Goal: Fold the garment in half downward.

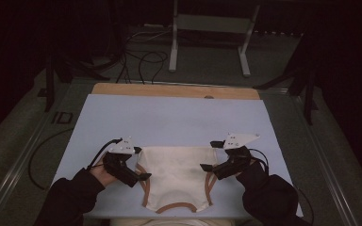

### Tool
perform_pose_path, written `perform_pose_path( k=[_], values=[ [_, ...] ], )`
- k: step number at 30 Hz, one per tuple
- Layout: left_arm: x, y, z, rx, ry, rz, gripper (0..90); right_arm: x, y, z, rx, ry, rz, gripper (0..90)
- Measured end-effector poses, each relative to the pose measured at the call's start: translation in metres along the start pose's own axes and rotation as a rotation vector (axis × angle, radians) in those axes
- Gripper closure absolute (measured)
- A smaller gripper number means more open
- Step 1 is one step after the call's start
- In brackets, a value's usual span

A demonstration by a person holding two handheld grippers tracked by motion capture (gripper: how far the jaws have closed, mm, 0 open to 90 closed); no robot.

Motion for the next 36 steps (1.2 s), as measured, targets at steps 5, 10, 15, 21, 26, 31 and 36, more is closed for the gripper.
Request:
perform_pose_path(
  k=[5,10,15,21,26,31,36],
  values=[
    [0.001,0.005,0.013,0.023,-0.018,0.002,0.3,0.001,0.005,-0.013,-0.035,0.019,0.013,9.8],
    [0.001,0.008,0.021,0.029,-0.032,-0.003,0.3,0.0,0.011,-0.023,-0.057,0.041,0.02,9.8],
    [0.001,0.015,0.03,0.04,-0.044,0.003,0.3,-0.002,0.018,-0.033,-0.071,0.063,0.034,9.8],
    [-0.001,0.024,0.04,0.04,-0.08,0.024,0.3,-0.006,0.026,-0.045,-0.081,0.086,0.058,9.8],
    [-0.003,0.031,0.047,0.041,-0.103,0.051,0.3,-0.01,0.032,-0.053,-0.077,0.106,0.066,9.8],
    [-0.007,0.042,0.055,0.012,-0.146,0.086,0.3,-0.016,0.037,-0.058,-0.083,0.122,0.085,9.8],
    [-0.01,0.047,0.061,0.047,-0.172,0.118,0.5,-0.021,0.039,-0.061,-0.098,0.132,0.091,9.8]
  ],
)
Point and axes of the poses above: each handheld gripper's, and its own axes: y roughly forward along the jaws, x roughly out of its top, z roughly to its left, the point moved 1 cm from there along y, roughly forward along the jaws, and after that the axes turned 14 degrees about z, right-handed, at the moved point
